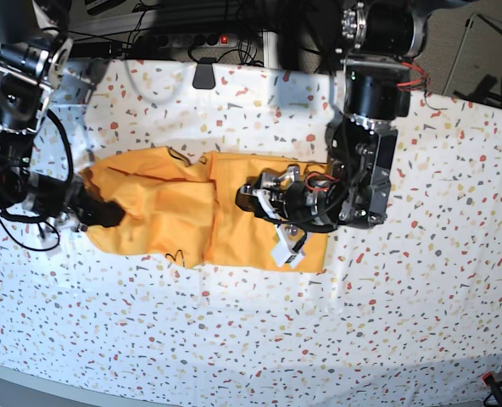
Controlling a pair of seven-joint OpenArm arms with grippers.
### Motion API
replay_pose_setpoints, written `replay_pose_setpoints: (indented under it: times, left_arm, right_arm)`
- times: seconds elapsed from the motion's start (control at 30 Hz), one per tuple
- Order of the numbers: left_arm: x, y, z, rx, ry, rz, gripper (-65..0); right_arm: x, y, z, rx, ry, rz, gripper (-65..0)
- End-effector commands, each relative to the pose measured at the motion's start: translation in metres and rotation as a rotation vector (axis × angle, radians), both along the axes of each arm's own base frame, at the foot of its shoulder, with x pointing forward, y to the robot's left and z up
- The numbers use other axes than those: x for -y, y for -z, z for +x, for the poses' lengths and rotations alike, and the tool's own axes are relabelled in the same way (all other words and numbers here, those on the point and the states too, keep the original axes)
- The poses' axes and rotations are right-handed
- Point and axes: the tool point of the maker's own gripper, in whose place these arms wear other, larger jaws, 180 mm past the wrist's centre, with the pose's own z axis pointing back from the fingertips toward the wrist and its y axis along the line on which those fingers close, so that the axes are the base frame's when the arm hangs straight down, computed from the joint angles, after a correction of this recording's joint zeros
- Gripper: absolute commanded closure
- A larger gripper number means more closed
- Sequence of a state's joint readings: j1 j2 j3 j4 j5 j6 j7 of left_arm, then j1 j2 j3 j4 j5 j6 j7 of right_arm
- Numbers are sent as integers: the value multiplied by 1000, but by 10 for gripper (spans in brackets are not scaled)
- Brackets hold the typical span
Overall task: Fold the T-shirt properly
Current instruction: 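Grasp the other strip end with the right gripper and fold it over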
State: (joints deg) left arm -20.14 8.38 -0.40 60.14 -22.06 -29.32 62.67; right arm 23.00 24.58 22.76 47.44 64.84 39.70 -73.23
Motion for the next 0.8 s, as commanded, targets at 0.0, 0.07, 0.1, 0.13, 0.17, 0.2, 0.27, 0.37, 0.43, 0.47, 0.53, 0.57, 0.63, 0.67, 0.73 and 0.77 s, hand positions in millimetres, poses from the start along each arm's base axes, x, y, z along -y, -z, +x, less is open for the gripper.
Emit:
replay_pose_setpoints:
  times: [0.0, 0.07, 0.1, 0.13, 0.17, 0.2, 0.27, 0.37, 0.43, 0.47, 0.53, 0.57, 0.63, 0.67, 0.73, 0.77]
  left_arm:
    - [-3, -1, 4, 5, 7, 35, -232]
    - [-3, -3, 6, 12, 5, 35, -232]
    - [-3, -3, 6, 12, 5, 34, -232]
    - [-3, -3, 7, 13, 5, 35, -232]
    - [-3, -3, 6, 13, 6, 35, -232]
    - [-3, -3, 6, 11, 7, 36, -232]
    - [-3, -3, 5, 7, 10, 38, -232]
    - [-3, -3, 5, 7, 11, 39, -232]
    - [-4, -3, 5, 3, 16, 43, -232]
    - [-4, -3, 5, 0, 19, 46, -232]
    - [-4, -5, 6, -1, 25, 52, -232]
    - [-5, -6, 7, -2, 29, 56, -232]
    - [-6, -9, 9, -3, 38, 65, -232]
    - [-6, -10, 10, -3, 42, 69, -232]
    - [-7, -15, 15, 10, 45, 73, -232]
    - [-7, -18, 17, 17, 45, 74, -232]
  right_arm:
    - [-4, -29, 15, 90, -16, 24, 0]
    - [-27, -47, 19, 149, -66, 78, 0]
    - [-39, -56, 21, 180, -89, 103, 0]
    - [-50, -65, 22, 210, -111, 128, 0]
    - [-60, -74, 23, 242, -128, 154, 0]
    - [-70, -83, 25, 272, -143, 180, 0]
    - [-90, -98, 26, 324, -169, 227, 0]
    - [-114, -111, 31, 369, -192, 278, 0]
    - [-128, -118, 35, 385, -203, 310, 0]
    - [-134, -122, 37, 393, -209, 326, 0]
    - [-146, -129, 40, 410, -219, 352, 0]
    - [-151, -132, 41, 417, -224, 363, 0]
    - [-159, -138, 44, 428, -233, 377, 0]
    - [-162, -139, 45, 430, -237, 376, 0]
    - [-165, -136, 46, 422, -241, 363, 0]
    - [-165, -135, 46, 419, -242, 357, 0]
